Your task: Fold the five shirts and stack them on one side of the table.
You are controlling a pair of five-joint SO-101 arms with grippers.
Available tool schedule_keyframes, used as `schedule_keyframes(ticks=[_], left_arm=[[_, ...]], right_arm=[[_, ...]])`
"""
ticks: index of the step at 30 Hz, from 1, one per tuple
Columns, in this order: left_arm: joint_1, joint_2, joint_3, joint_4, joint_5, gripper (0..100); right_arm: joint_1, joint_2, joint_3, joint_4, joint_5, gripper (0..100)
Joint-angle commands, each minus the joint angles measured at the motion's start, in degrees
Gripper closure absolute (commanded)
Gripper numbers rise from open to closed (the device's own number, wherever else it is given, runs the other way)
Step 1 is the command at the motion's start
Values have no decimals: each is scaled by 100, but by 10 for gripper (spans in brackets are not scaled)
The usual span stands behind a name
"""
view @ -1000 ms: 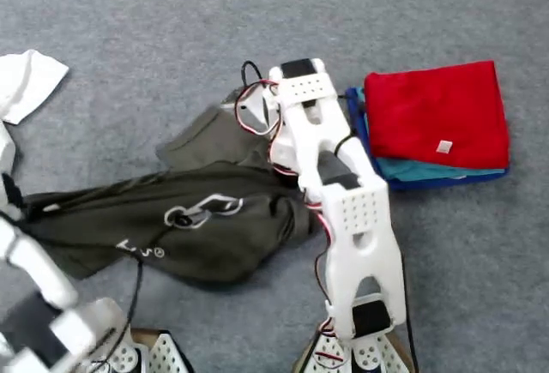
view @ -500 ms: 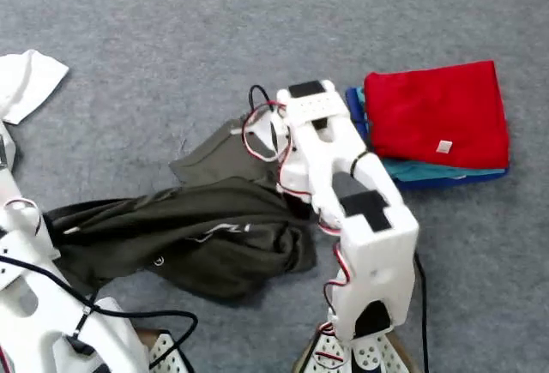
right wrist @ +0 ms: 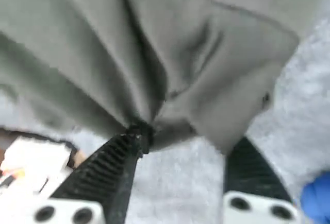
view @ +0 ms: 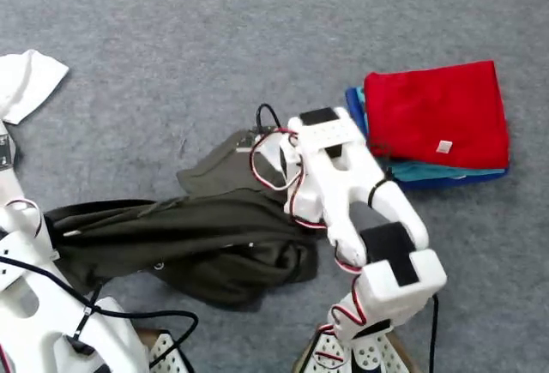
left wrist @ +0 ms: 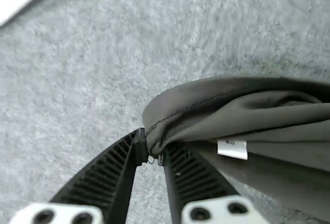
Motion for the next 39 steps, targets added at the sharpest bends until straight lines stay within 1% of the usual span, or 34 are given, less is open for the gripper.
schedule_keyframes(ticks=[1,4,8,12,17,20,22,24,26,28,29,35,39], left_arm=[[0,-110,-281,-35,-53,977],[0,-75,-264,-35,-35,977],[35,-101,-299,-35,-35,977],[35,-92,-273,-35,-35,977],[9,-84,-264,-35,-35,977],[9,-75,-264,-35,-35,977],[35,-75,-202,-35,-26,976],[44,-84,-105,-53,-35,976],[44,-84,-26,-62,-35,976],[44,-119,62,-70,-35,976],[44,-119,79,-70,-35,976],[44,-119,88,-70,-35,976],[44,-119,79,-70,-44,975]], right_arm=[[66,-488,-954,879,149,725],[75,-558,-1851,1292,149,725],[-127,-233,-2949,1029,149,725],[-505,936,-4171,993,149,725],[-602,2422,-6229,1213,-290,725],[-611,3354,-7503,1046,-237,726],[-752,4031,-8268,976,-185,726],[-910,4637,-8963,1099,-255,759],[-1068,5165,-9560,1231,-378,825],[-1156,5587,-9991,1240,-624,875],[-1165,5763,-10141,1222,-721,875],[-1174,6352,-10308,1196,-1037,776],[-1086,6484,-10299,1222,-1090,775]])
